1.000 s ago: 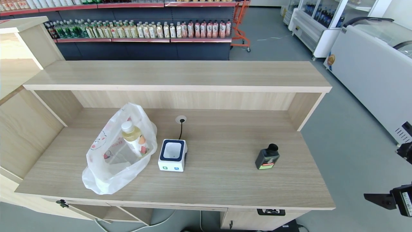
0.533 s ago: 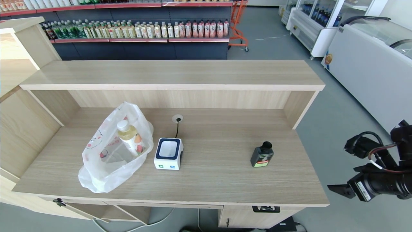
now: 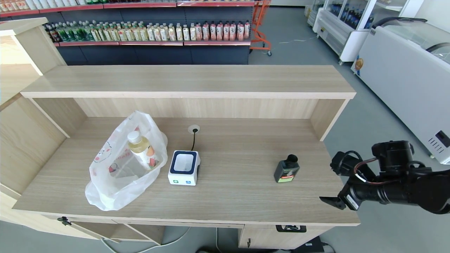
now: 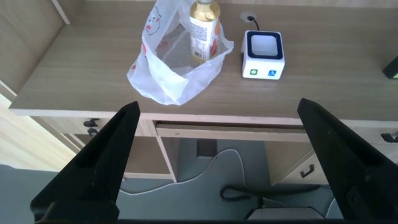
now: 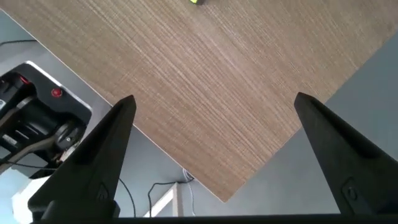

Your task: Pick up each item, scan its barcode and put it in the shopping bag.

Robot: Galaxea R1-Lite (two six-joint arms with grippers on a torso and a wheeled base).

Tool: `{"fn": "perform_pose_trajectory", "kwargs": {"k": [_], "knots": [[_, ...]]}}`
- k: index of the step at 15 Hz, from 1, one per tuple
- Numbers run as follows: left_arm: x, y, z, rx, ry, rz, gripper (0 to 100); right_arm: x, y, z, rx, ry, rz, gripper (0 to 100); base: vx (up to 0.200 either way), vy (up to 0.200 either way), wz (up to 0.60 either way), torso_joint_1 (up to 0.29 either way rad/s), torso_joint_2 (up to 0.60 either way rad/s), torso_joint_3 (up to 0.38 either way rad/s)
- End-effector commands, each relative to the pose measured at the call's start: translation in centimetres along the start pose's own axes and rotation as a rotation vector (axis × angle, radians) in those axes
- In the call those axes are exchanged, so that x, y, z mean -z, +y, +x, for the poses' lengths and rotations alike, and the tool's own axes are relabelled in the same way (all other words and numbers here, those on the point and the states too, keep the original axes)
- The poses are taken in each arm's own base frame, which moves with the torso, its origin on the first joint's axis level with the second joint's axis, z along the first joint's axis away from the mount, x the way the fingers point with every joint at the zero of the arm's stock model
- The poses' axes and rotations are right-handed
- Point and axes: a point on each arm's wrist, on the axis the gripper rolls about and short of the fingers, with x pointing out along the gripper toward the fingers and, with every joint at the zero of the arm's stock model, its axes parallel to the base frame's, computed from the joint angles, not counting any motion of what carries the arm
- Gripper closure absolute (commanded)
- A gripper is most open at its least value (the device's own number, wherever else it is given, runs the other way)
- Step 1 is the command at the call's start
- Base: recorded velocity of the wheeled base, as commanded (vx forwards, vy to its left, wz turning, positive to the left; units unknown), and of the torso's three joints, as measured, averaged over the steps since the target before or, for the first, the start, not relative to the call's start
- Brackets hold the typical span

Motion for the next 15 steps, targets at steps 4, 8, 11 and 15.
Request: {"fn": "perform_pose_trajectory", "kwargs": {"k": [4,8,11,15], "knots": [[0.0,0.0,0.0,-0.001,-0.001,0.000,0,-1.7,0.6,5.2,-0.095,-0.078,-0.051,0,0.000,0.000,0.00,0.000,0.00,0.000],[0.0,0.0,0.0,-0.001,-0.001,0.000,0,-2.9,0.3,6.9,-0.094,-0.107,-0.074,0,0.000,0.000,0.00,0.000,0.00,0.000],[0.0,0.0,0.0,-0.001,-0.001,0.000,0,-4.1,0.2,8.4,-0.093,-0.139,-0.095,0,0.000,0.000,0.00,0.000,0.00,0.000],[0.0,0.0,0.0,-0.001,-0.001,0.000,0,-5.2,0.1,9.8,-0.091,-0.168,-0.115,0,0.000,0.000,0.00,0.000,0.00,0.000]]}}
